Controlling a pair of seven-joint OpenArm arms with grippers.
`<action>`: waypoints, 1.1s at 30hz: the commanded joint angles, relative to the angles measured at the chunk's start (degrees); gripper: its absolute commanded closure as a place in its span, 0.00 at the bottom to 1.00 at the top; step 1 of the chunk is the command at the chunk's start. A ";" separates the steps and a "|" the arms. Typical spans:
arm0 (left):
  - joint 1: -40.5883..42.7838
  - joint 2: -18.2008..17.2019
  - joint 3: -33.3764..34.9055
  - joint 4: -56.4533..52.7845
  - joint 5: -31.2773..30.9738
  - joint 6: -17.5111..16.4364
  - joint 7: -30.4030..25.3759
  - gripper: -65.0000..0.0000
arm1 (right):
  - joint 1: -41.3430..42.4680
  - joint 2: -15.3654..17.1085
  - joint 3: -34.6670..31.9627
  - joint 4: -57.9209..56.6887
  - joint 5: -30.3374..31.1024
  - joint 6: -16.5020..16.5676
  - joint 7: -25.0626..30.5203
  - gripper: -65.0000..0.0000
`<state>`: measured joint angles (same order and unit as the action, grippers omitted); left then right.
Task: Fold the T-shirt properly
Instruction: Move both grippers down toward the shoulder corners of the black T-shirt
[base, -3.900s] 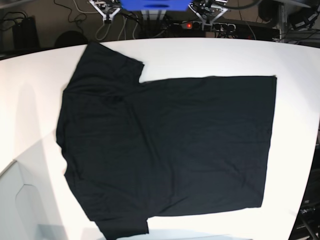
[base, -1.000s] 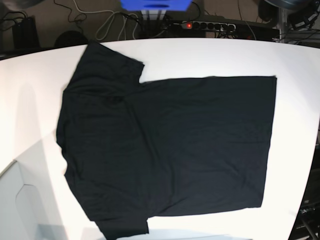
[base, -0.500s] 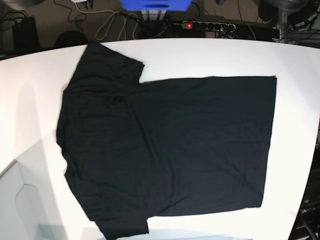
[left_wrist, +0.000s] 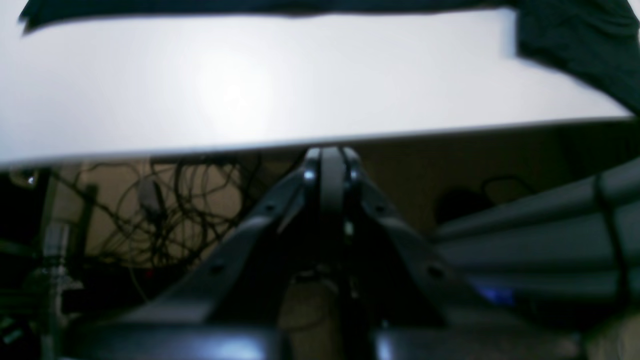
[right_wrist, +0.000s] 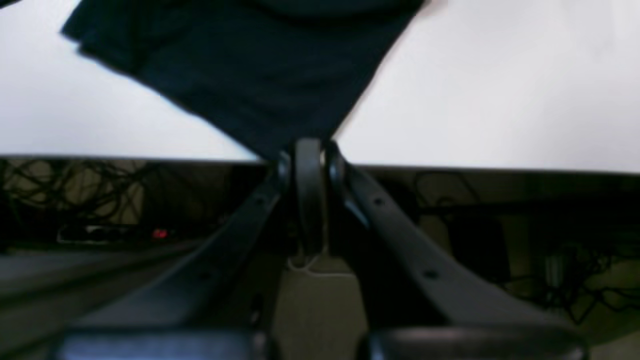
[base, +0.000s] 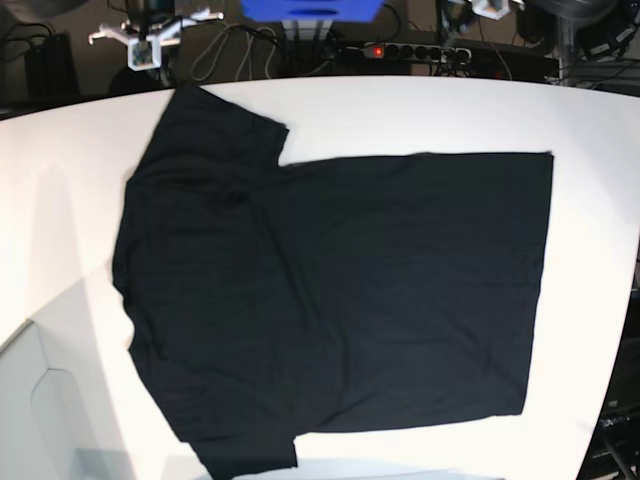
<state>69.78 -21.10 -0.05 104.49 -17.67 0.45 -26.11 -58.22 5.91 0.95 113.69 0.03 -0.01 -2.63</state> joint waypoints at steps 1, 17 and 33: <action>0.95 0.14 -0.96 2.81 0.04 -0.23 0.57 1.00 | 0.15 0.73 0.15 0.90 -0.08 0.49 0.57 1.00; -12.50 2.16 -10.63 9.93 -29.93 -0.84 23.78 1.00 | 28.72 -6.75 18.35 1.17 -0.08 31.70 -28.44 1.00; -26.22 9.63 -41.04 8.52 -67.33 -16.05 68.53 1.00 | 57.29 -3.41 39.36 0.55 -0.08 40.01 -72.58 1.00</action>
<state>43.53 -11.07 -40.97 112.14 -82.81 -15.05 43.51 -1.48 1.76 40.10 113.40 -0.03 39.20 -75.68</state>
